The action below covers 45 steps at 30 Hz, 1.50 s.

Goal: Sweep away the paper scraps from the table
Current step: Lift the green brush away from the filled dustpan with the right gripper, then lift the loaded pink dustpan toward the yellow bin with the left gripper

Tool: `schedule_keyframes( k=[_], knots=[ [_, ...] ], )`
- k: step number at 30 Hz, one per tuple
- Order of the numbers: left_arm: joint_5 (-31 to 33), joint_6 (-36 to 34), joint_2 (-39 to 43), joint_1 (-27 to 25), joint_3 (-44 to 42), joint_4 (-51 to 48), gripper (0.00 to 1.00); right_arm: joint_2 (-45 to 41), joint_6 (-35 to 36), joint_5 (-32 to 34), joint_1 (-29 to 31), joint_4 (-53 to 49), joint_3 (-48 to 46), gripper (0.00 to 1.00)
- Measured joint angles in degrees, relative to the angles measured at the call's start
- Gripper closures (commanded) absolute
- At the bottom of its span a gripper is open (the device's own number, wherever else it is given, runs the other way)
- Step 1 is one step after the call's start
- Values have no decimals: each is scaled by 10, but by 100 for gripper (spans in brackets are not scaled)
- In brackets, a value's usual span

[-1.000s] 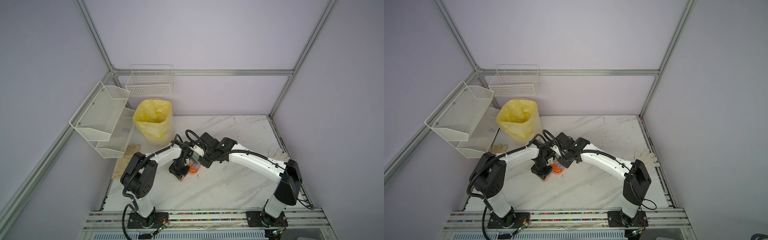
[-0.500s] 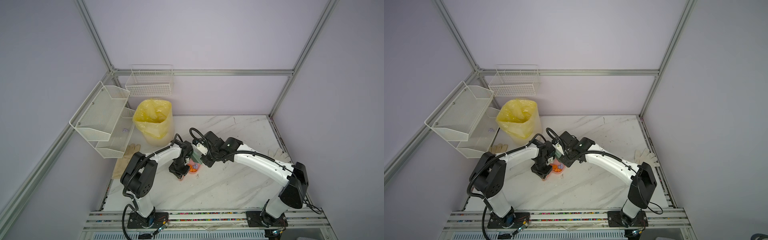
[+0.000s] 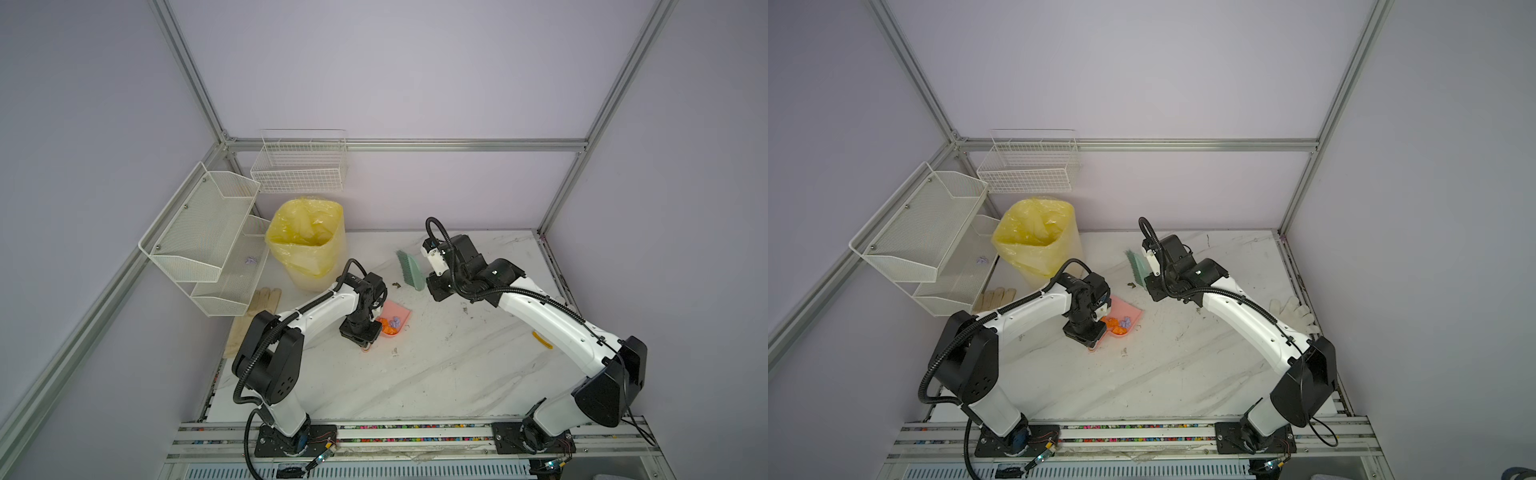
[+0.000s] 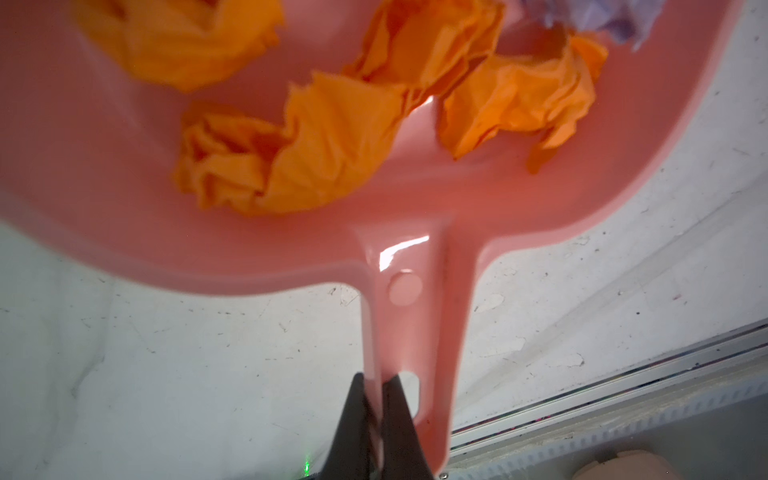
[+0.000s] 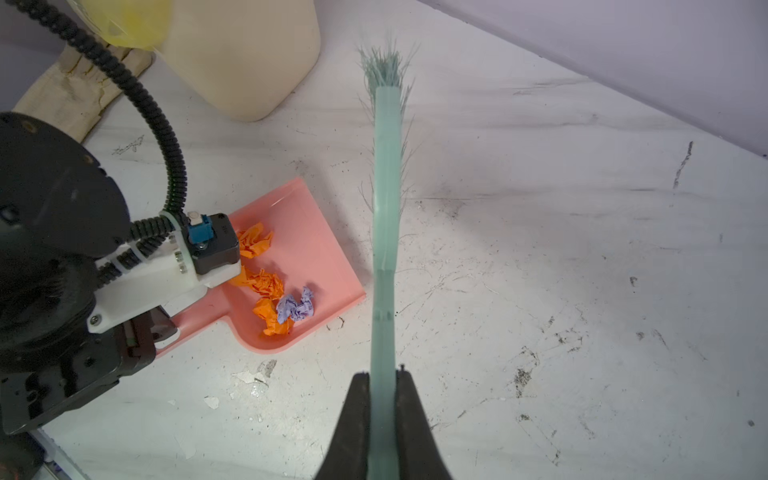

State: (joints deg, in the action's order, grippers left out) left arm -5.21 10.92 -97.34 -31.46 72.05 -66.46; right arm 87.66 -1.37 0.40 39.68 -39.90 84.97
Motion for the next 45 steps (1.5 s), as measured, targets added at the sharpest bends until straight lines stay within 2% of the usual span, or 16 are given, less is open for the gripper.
schedule_keyframes(
  k=[6,12,18,29,39,45],
  knots=[
    [-11,0,0,0,29,1,100,-6,-26,9,-3,20,-33,100],
    [-21,1,4,0,51,-2,100,-52,-63,24,-10,33,-77,100],
    [-21,1,4,0,89,-10,100,-95,-110,48,-45,43,-99,100],
    [-2,0,4,0,211,-53,100,-112,-126,45,-72,68,-147,100],
    [45,-5,-20,17,298,-114,100,-116,-130,31,-73,84,-171,100],
    [103,-5,-23,41,356,-150,100,-122,-134,30,-75,85,-181,100]
  ],
)
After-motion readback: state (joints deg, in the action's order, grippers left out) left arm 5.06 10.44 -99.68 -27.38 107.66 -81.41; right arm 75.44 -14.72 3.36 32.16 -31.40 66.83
